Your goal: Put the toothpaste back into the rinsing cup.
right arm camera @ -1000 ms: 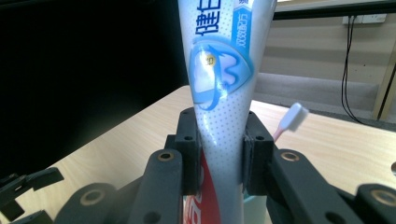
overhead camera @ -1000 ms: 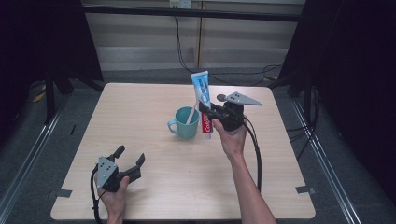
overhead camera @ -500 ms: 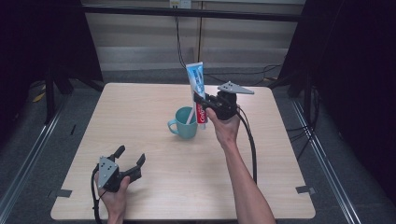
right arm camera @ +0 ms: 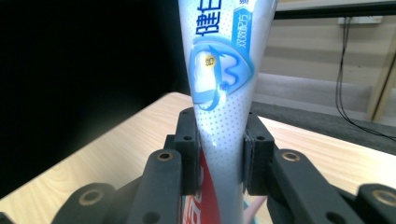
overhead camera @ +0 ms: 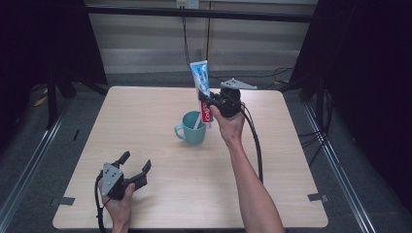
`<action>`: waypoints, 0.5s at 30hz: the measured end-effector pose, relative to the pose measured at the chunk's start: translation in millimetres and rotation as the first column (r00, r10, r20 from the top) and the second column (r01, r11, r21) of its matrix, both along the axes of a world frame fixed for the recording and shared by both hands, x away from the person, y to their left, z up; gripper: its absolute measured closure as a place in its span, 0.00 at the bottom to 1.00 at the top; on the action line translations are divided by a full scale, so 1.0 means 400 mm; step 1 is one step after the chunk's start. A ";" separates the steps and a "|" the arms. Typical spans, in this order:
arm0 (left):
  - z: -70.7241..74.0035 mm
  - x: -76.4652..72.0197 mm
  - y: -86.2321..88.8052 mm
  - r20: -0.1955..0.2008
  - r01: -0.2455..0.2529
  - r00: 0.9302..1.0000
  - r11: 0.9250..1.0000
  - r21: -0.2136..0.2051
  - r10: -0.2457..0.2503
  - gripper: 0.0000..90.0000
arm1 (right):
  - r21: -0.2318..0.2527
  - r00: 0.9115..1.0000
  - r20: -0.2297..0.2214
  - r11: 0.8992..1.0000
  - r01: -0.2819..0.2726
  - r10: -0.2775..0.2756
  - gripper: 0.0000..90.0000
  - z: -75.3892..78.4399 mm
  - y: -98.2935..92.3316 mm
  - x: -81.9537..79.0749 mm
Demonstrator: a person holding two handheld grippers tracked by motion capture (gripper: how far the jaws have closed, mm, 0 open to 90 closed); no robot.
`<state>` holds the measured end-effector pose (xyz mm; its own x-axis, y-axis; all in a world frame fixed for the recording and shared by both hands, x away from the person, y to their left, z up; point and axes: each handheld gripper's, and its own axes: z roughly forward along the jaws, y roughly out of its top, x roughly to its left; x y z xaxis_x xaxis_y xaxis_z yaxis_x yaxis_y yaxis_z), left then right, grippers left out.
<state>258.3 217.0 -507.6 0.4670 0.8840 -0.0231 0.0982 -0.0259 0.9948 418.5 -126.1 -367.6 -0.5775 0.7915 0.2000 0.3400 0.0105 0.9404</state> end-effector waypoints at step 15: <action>0.000 0.000 0.001 0.004 0.016 1.000 1.000 -0.002 -0.016 0.21 | -0.023 1.000 -0.022 1.000 -0.003 0.003 0.80 -0.008 0.037 0.057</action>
<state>258.4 217.5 -507.8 0.4812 0.8763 -0.0234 0.0939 -0.0250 0.9953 441.4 -111.4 -370.9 -0.5753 0.7944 0.1946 0.3607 0.0329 0.9321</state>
